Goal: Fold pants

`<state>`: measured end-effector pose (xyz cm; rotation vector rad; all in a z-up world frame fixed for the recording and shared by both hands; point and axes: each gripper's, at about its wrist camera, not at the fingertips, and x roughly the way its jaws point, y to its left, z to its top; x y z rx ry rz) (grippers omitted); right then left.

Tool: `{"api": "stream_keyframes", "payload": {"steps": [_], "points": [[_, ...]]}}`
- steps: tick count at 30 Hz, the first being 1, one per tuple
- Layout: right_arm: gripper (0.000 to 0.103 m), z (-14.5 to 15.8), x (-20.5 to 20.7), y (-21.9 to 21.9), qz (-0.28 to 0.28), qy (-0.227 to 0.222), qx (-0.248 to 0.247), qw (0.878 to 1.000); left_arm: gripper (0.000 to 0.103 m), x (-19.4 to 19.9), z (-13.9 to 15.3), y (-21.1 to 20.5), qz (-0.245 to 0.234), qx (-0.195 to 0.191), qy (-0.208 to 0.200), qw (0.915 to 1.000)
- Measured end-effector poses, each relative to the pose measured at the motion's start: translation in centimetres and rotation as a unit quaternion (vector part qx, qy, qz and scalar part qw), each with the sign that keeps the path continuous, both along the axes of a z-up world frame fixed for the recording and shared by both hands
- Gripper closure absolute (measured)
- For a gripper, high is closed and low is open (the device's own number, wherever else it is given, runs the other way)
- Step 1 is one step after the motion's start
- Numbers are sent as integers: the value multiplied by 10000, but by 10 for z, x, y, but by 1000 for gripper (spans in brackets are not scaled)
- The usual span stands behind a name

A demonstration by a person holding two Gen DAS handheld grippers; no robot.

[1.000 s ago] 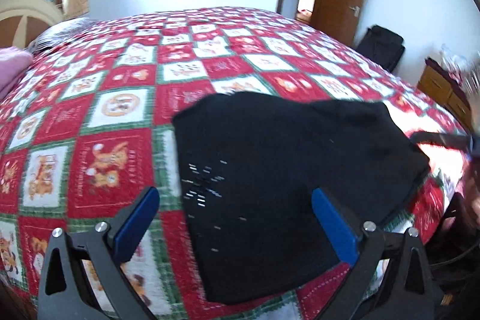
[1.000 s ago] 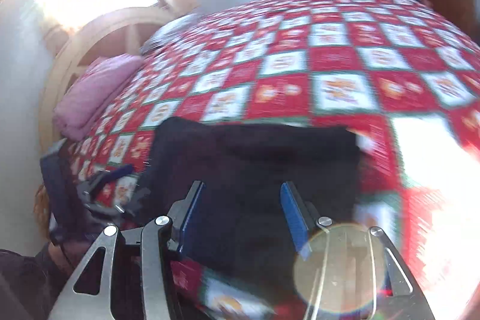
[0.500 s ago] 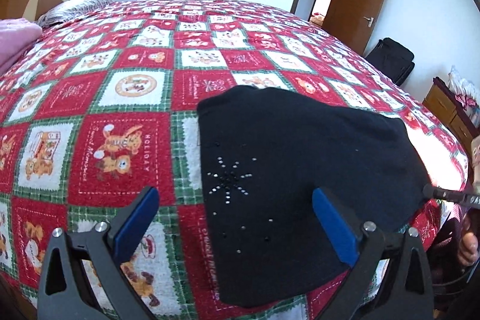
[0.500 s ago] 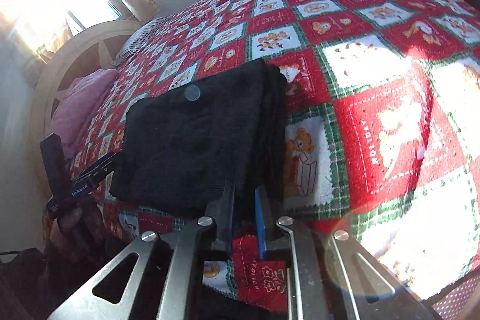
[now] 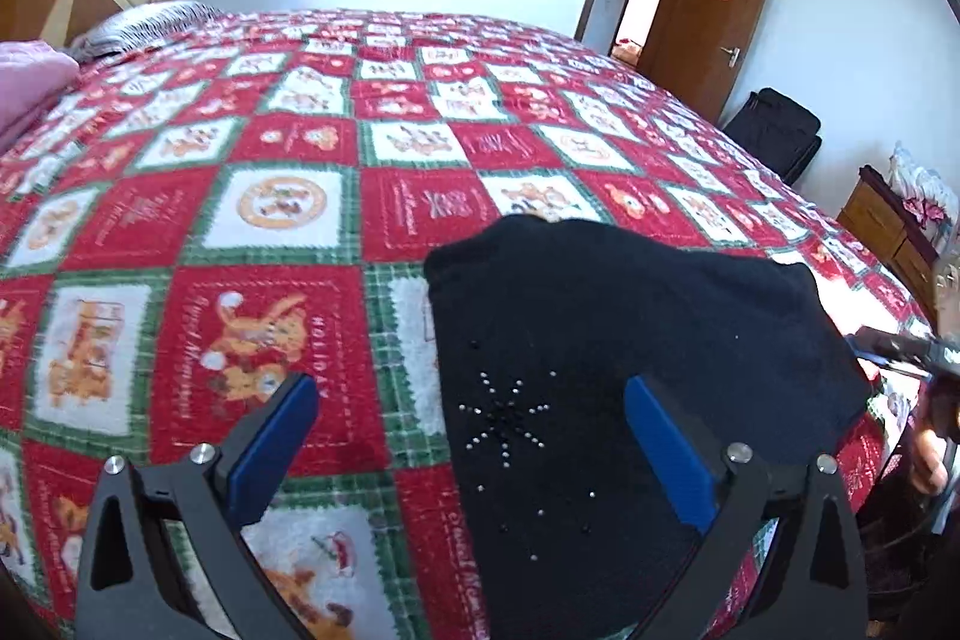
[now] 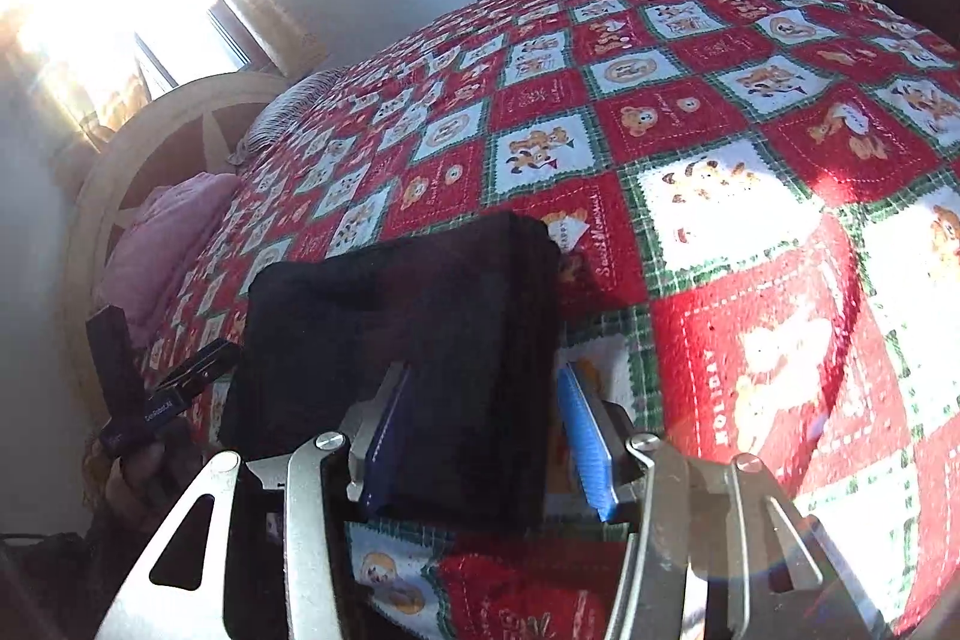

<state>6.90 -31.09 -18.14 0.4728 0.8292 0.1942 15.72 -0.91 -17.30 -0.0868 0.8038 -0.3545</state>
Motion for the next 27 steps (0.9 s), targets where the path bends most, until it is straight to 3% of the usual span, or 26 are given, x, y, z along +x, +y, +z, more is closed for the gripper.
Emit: {"api": "stream_keyframes", "payload": {"steps": [2,5,15,23,25,27], "points": [[51,-9,15,-4,24,94,199,9998,0,3,-7,-2,-13,34,101,9999],[51,-18,28,1,67,175,95,9998,0,2,-9,-4,-5,58,35,10000],[53,-24,35,8,49,26,24,10000,0,8,-12,-11,141,207,-26,9997],[67,-20,32,15,147,-167,-182,9996,0,4,-10,-10,122,-8,-63,9999],[73,-15,29,18,173,-265,-259,9992,5,3,-10,-6,86,-102,-93,9999],[76,-7,23,25,251,-428,-439,9978,27,1,-7,-2,12,-227,-102,9997]]}}
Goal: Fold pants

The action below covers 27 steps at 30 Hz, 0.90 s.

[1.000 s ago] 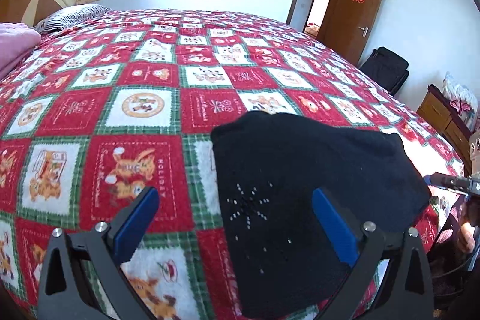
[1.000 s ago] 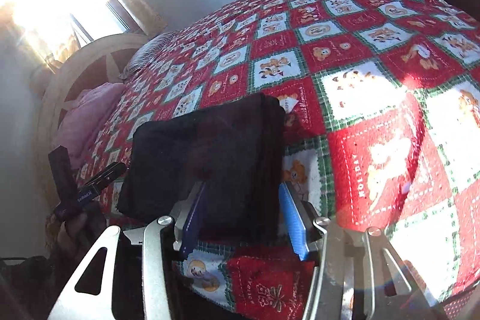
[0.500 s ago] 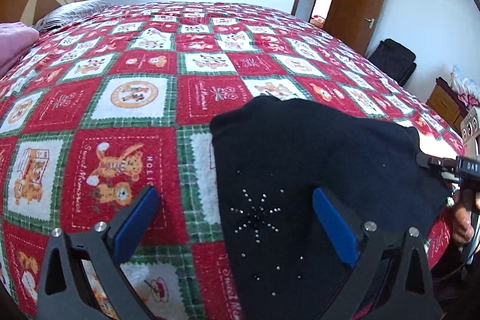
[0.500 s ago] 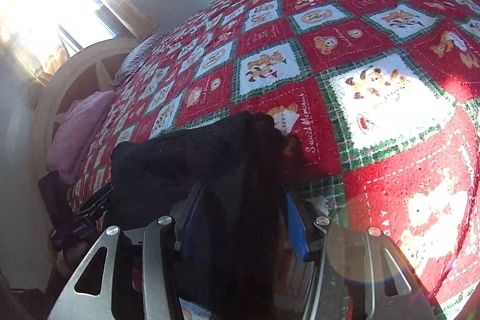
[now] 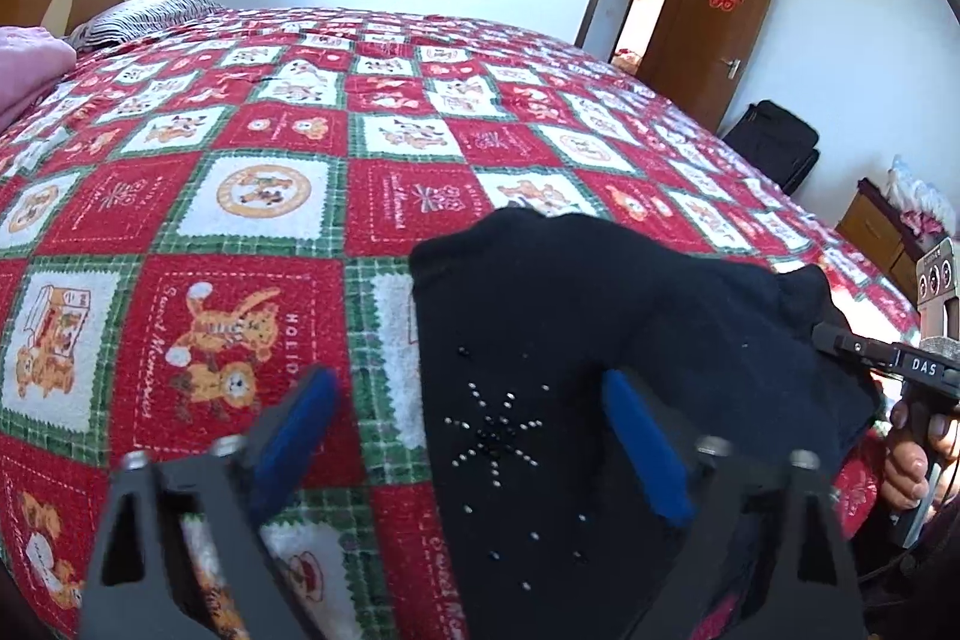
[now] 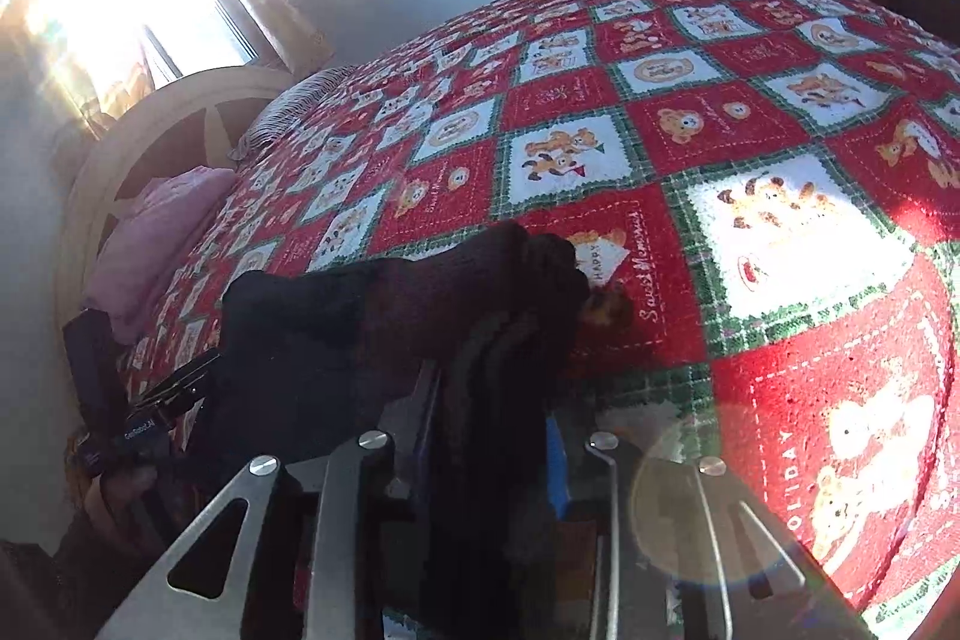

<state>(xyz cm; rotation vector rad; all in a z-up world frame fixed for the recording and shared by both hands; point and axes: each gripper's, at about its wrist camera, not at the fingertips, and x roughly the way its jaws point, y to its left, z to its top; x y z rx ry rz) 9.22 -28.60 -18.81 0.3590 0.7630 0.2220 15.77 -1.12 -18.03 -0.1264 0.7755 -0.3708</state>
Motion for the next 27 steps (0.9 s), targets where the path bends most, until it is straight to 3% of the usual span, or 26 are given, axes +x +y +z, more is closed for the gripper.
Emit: {"api": "stream_keyframes", "payload": {"steps": [1,5,8,12,17,18,19,20,21,27], "points": [[76,3,-4,3,32,-74,-88,9999,35,-1,1,2,-63,-97,45,9999],[76,1,-4,8,62,-36,-280,9996,36,-3,1,-1,-205,-241,96,9995],[76,-1,-3,1,48,30,-64,10000,42,-1,0,1,-232,-416,160,9987],[76,-6,0,-1,-13,107,-25,9999,42,6,-3,9,-247,-750,272,9965],[71,-18,7,-16,-87,265,421,9987,42,12,-7,12,-296,-958,282,9946],[71,-18,7,-17,-89,281,483,9984,45,12,-6,11,-312,-940,280,9947],[71,-16,6,-15,-76,273,467,9985,67,11,-5,11,-341,-917,262,9949],[73,-13,5,-12,-61,222,370,9990,80,10,-4,10,-422,-909,266,9946],[75,-8,2,-7,-35,151,267,9995,87,10,-4,11,-448,-933,263,9943],[77,20,-13,9,109,-228,47,9997,92,2,9,24,-404,-1254,162,9912]]}}
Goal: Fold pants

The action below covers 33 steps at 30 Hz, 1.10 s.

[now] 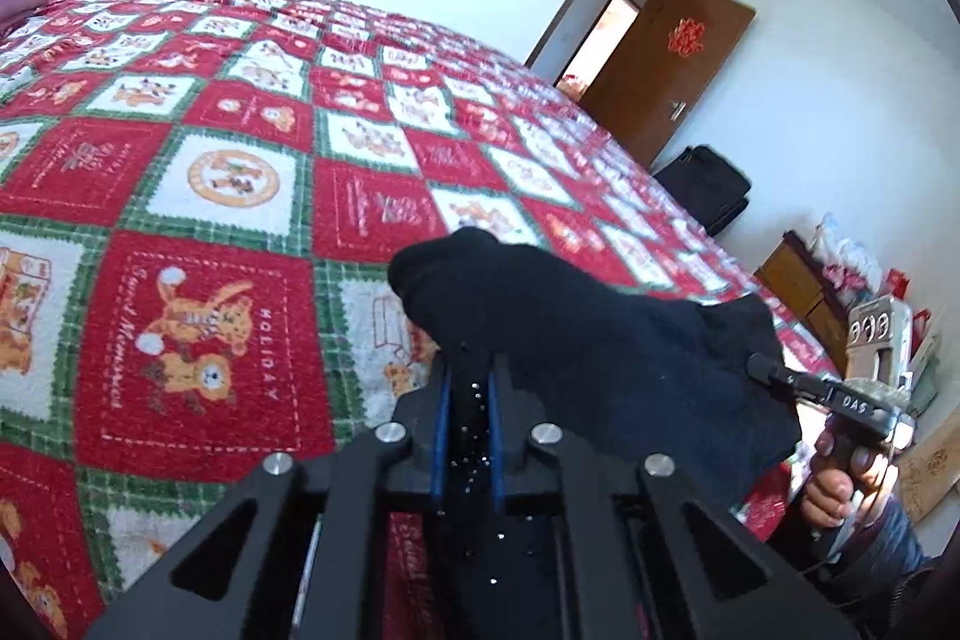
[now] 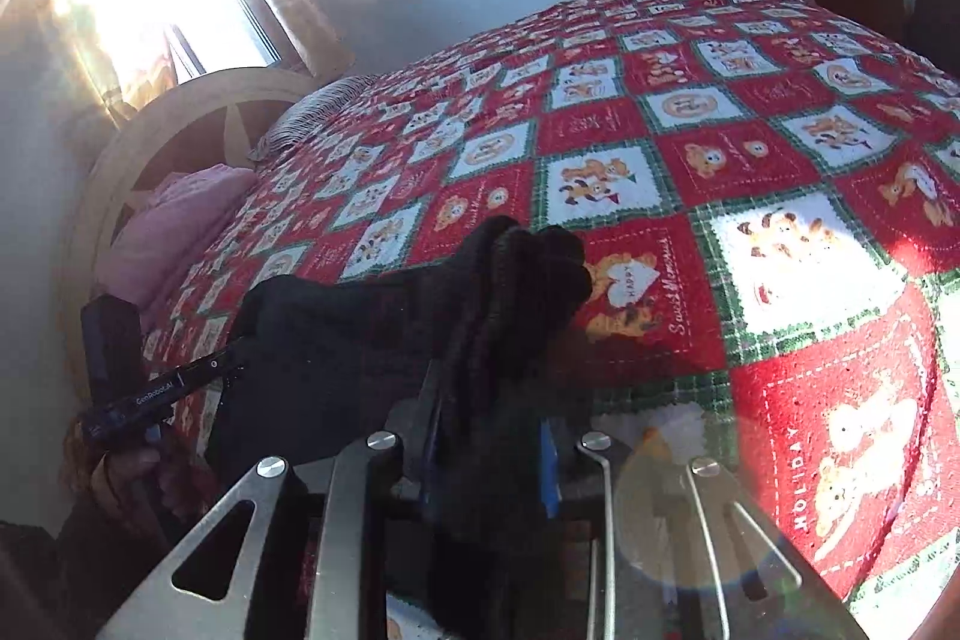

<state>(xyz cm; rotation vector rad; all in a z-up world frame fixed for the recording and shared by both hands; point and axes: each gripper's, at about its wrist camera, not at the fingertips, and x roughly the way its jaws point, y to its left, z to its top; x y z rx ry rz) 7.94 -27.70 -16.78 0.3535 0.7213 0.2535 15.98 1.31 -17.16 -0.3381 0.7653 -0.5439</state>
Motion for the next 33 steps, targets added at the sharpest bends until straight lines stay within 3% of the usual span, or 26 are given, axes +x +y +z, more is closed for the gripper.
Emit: {"api": "stream_keyframes", "payload": {"steps": [3,8,13,18,24,29,31,32,33], "points": [[77,12,-1,6,96,-78,-18,9999,93,-6,15,8,-21,-175,-118,9998],[77,31,16,30,411,-194,-49,9990,93,-17,37,27,117,-149,-369,9991],[78,45,59,75,881,-322,-73,9956,93,-23,55,71,599,16,-540,9967],[78,55,109,139,1389,-483,13,9891,93,-30,55,117,1131,299,-517,9918],[78,26,162,219,1829,-151,-171,9829,93,-32,23,163,1766,644,-224,9819],[77,-3,186,228,1665,66,-167,9859,92,-25,-7,175,1892,687,19,9795],[74,-13,194,219,1584,274,-73,9870,83,-24,-13,173,1884,715,44,9795],[69,-19,198,214,1529,416,21,9874,81,-23,-15,172,1895,764,56,9789],[65,-23,199,210,1501,537,104,9872,73,-24,-16,171,1933,857,61,9774]]}}
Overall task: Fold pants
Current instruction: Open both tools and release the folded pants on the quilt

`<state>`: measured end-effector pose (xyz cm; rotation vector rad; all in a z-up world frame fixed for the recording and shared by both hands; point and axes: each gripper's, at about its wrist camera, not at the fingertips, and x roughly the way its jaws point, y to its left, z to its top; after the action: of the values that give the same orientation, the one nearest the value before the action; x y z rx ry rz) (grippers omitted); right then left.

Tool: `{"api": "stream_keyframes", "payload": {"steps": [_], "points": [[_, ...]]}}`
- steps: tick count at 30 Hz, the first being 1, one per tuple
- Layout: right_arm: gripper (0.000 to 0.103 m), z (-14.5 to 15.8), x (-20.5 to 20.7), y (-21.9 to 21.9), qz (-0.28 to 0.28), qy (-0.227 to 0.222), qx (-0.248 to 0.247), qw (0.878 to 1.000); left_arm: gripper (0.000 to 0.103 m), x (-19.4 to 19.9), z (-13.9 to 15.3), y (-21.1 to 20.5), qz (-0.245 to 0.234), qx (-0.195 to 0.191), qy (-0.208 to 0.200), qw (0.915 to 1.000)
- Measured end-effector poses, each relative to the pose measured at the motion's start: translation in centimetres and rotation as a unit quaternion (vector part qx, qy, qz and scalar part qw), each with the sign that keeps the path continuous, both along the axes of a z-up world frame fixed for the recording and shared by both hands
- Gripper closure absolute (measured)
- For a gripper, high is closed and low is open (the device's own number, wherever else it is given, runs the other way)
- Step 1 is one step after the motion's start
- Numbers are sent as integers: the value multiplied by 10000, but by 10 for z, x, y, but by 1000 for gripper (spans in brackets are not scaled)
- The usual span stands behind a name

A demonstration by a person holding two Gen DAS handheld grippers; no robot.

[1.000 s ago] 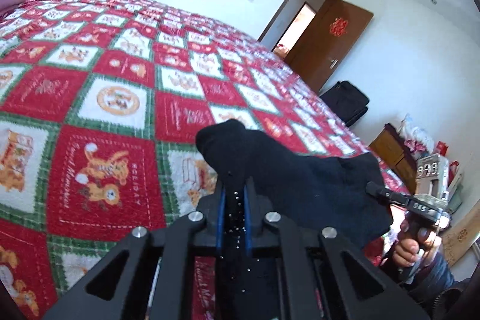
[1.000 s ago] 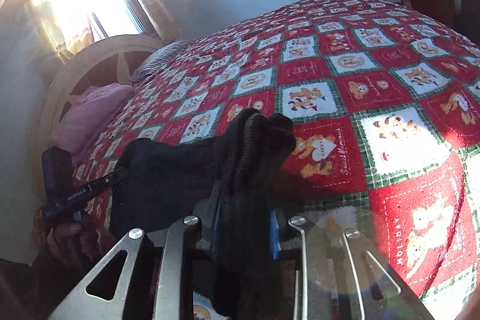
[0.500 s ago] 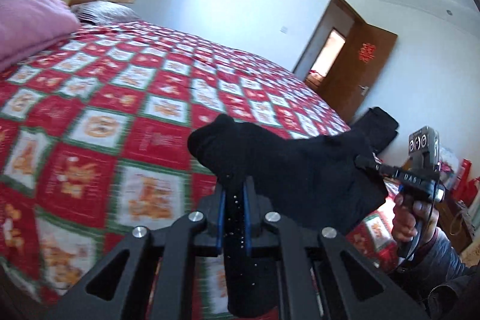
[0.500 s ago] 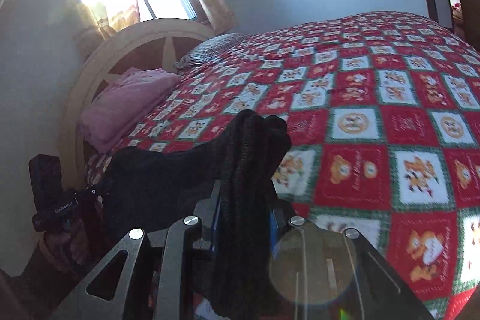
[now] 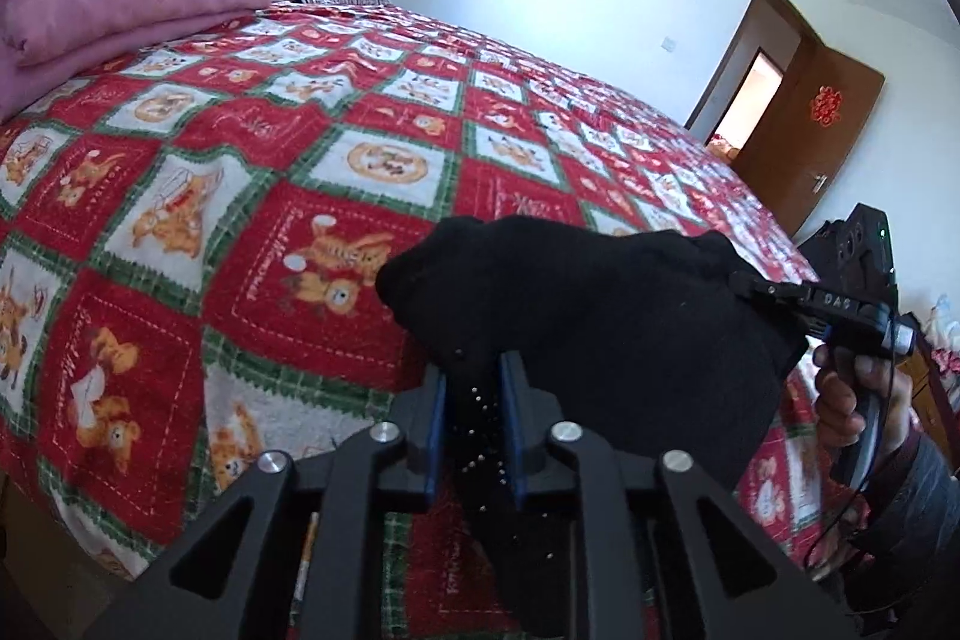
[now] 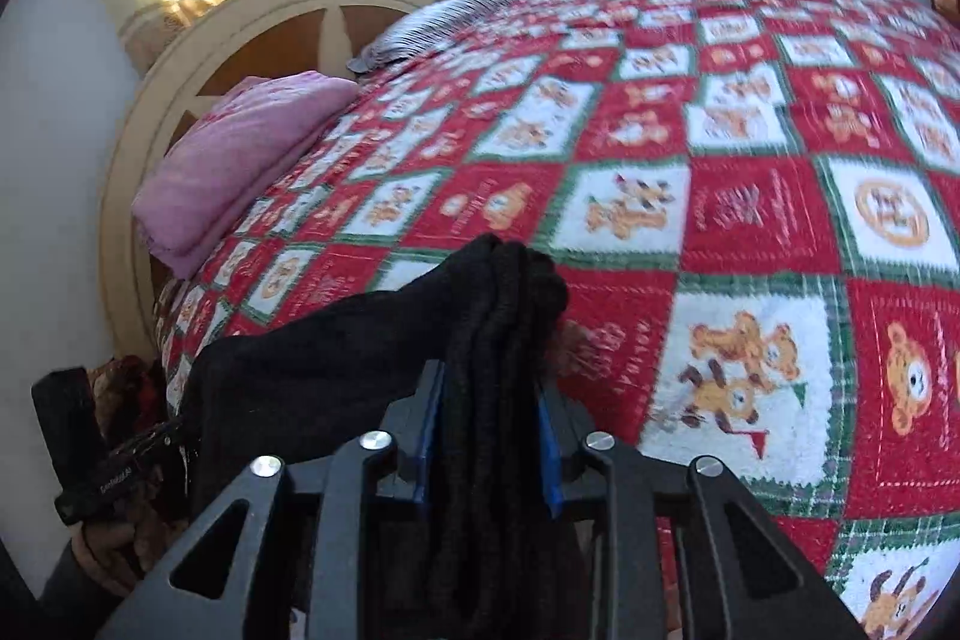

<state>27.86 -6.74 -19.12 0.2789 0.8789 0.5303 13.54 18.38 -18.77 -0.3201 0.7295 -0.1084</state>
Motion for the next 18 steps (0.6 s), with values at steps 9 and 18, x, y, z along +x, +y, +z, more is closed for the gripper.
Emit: {"api": "stream_keyframes", "payload": {"steps": [9,18], "points": [[44,-8,-4,-23,-280,72,227,9993,42,-8,-4,3,272,271,104,9992],[43,-6,-14,-35,-528,-16,233,9983,36,-17,4,-4,330,657,144,9972]]}}
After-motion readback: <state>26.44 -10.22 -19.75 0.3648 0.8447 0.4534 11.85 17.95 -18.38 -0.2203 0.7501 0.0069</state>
